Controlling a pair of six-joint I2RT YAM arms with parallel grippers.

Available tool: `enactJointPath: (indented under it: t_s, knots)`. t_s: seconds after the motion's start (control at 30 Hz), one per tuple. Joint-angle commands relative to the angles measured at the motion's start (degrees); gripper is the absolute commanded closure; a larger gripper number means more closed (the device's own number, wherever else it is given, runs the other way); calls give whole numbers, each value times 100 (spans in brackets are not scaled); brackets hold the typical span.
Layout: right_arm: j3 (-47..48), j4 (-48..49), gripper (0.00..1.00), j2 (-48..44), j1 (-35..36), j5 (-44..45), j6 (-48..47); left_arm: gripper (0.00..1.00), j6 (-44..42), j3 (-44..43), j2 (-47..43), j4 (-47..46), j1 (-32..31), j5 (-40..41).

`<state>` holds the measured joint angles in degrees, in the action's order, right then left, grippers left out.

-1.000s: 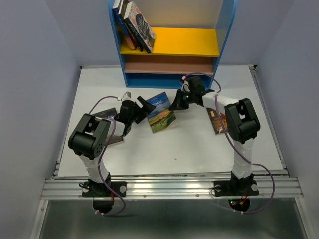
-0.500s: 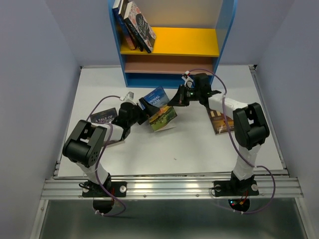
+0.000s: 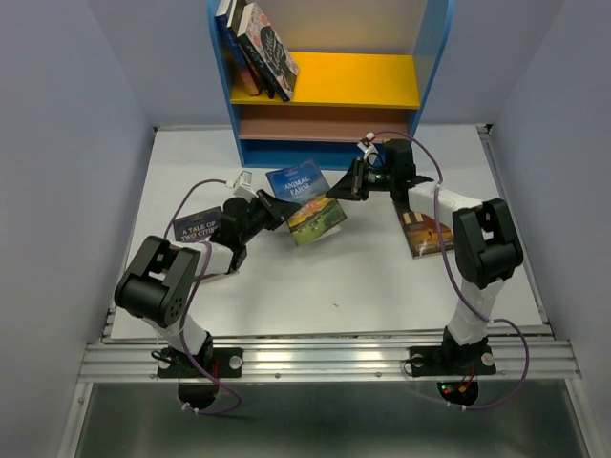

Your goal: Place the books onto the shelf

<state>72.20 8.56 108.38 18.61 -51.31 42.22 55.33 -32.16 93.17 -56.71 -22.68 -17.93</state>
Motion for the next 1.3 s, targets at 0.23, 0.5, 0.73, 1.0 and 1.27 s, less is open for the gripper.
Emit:
enactJointPath:
  t_s: [0.23, 0.5, 0.73, 1.0, 1.27]
  knots:
    - [504, -976, 0, -650, -182, 1607, -1063, 100, -1144, -377, -1467, 176, -79, -61]
    - [49, -1902, 0, -2030, -182, 5496, -1593, 100, -3220, -1852, -2328, 1653, -782, 1230]
    - [-294, -1902, 0, -2901, -182, 6598, -1787, 100, -4407, -3163, -2128, 1453, -1055, 1731]
    - [-356, -1875, 0, -3156, -182, 6915, -1857, 100, -5444, -5404, -92, 926, -1055, 3329]
    - [-330, -1858, 0, -3147, -182, 6968, -2095, 100, -6183, -7286, 1458, 327, -1002, 4201]
